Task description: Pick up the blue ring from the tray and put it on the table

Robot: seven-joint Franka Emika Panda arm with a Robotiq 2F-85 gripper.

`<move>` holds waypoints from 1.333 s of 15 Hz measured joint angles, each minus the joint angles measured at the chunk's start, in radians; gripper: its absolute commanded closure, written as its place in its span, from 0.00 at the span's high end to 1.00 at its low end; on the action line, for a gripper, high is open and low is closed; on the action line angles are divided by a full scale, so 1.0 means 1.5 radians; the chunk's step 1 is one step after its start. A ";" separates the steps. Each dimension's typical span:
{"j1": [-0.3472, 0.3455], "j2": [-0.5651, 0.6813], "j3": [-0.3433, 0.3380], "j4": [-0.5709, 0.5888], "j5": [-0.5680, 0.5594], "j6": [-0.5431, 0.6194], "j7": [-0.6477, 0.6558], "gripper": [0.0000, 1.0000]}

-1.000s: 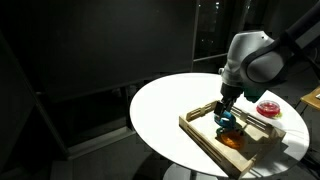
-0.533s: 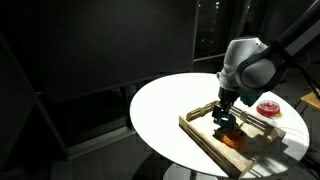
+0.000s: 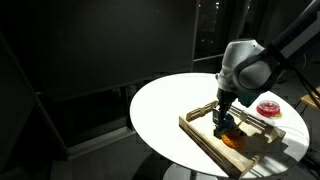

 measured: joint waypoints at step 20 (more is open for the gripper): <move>-0.054 -0.061 0.021 0.025 0.045 -0.068 -0.026 0.10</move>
